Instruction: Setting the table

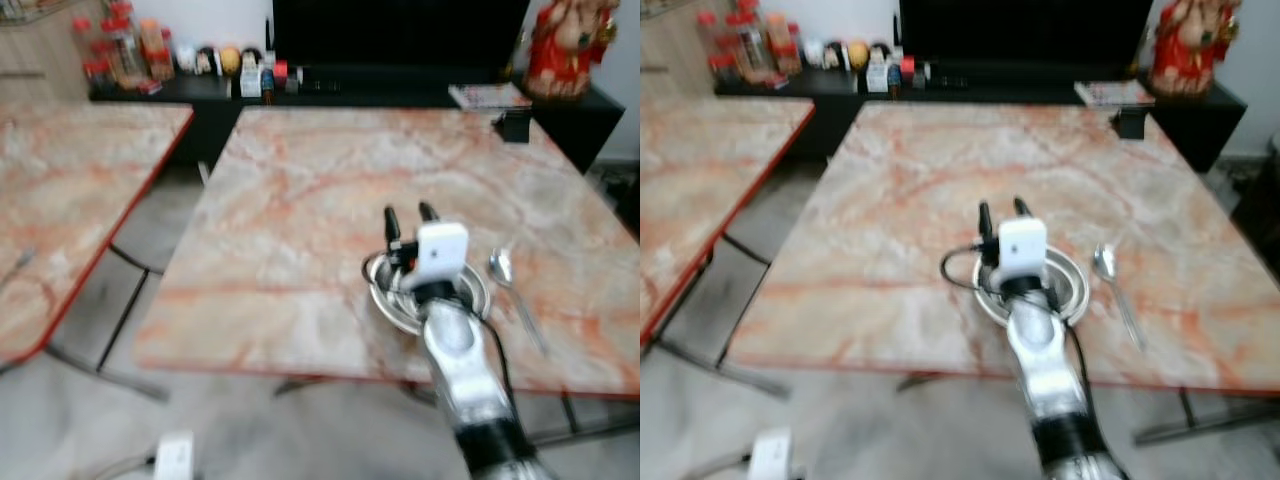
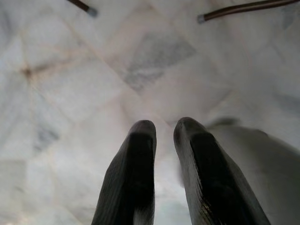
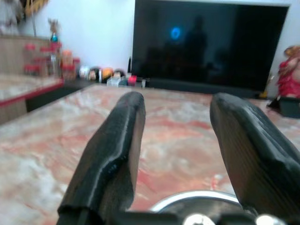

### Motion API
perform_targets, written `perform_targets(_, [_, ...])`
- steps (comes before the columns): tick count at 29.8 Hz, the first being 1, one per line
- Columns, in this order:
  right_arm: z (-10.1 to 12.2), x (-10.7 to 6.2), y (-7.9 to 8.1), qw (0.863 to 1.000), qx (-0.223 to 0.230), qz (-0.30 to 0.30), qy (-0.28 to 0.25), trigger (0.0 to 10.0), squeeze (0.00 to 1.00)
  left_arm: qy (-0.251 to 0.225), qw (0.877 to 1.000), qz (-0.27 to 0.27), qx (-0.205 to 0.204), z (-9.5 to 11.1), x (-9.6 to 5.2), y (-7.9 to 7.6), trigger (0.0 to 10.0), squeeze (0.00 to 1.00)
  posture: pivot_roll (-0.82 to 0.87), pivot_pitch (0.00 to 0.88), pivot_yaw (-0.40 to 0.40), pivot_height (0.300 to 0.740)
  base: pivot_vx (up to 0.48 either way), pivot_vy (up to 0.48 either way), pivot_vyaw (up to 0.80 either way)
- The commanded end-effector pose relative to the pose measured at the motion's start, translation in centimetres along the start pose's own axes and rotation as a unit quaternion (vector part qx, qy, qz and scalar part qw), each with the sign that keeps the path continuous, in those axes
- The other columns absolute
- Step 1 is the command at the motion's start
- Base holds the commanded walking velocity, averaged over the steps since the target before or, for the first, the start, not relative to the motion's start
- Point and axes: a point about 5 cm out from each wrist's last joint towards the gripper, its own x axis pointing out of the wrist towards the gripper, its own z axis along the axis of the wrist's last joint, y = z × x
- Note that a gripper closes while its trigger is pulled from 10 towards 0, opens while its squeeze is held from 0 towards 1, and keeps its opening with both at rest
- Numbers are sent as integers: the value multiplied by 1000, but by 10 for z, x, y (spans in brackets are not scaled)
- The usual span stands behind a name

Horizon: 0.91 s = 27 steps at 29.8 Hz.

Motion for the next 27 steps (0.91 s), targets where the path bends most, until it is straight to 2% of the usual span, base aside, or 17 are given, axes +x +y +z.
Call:
perform_targets(1, [5, 2, 4, 1000, 3, 7, -11, 10000, 0, -7, 1000, 7, 0, 4, 0, 5, 10000, 0, -42, 0, 12, 740, 0, 480, 0])
perform_targets(11, [2, 0, 4, 1000, 3, 4, -7, 10000, 0, 1, 1000, 4, 6, -2, -1, 4, 10000, 0, -50, 0, 16, 740, 0, 480, 0])
perform_targets(21, [1, 4, 7, 1000, 7, -4, -2, 10000, 0, -4, 1000, 4, 11, 3, 0, 6, 10000, 0, -46, 0, 22, 740, 0, 480, 0])
perform_targets(27, [-1, 4, 1, 1000, 9, -24, 3, 10000, 0, -7, 1000, 8, 4, 5, 1, 8, 10000, 0, -37, 0, 28, 740, 0, 480, 0])
